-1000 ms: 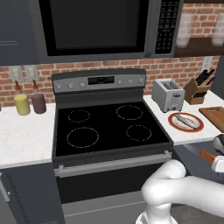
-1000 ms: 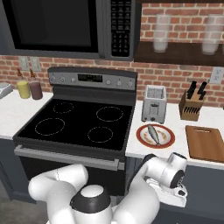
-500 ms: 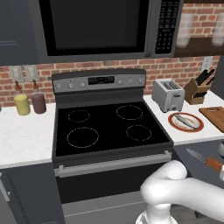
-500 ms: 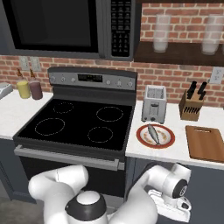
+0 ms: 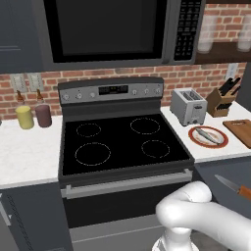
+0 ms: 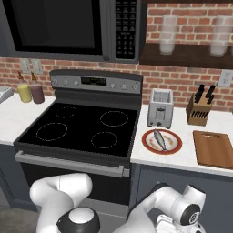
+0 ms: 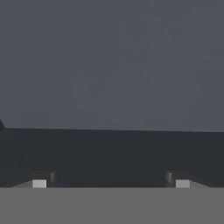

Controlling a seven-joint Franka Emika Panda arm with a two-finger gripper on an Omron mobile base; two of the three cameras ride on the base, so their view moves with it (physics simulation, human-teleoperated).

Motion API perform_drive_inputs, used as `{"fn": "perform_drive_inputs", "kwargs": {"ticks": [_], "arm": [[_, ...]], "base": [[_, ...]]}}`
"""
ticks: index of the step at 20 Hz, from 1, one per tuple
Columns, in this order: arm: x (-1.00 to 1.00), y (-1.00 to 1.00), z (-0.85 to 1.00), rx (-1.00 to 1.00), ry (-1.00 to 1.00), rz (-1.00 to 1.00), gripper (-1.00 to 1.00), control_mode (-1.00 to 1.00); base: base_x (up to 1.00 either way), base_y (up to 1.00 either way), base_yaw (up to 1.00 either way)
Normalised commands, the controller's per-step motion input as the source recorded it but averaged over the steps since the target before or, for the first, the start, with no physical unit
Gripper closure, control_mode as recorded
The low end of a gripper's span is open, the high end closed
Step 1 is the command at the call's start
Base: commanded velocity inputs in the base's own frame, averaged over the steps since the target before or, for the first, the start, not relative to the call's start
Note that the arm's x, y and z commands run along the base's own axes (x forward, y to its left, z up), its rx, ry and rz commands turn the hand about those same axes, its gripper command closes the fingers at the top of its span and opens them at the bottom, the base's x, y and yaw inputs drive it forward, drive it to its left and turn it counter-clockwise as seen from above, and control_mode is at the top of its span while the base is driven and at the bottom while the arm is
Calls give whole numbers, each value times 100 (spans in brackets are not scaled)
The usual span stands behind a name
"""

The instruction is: Pick up the knife from the drawer and place it on the cutting board. Then place the meat from the plate to the cutting board.

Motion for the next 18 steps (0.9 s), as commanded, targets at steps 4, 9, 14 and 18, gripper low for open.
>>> {"fn": "perform_drive_inputs", "kwargs": {"ticks": [4,9,14,18], "arm": [[12,-4,31,0,-16,-1,-100,-100],[45,-1,60,0,-30,-3,-100,-100],[94,-3,65,-1,-15,-3,-100,-100],[71,-6,51,-12,-2,-3,-100,-100]], "base": [[0,0,0],[0,0,0],[0,0,0],[0,0,0]]}}
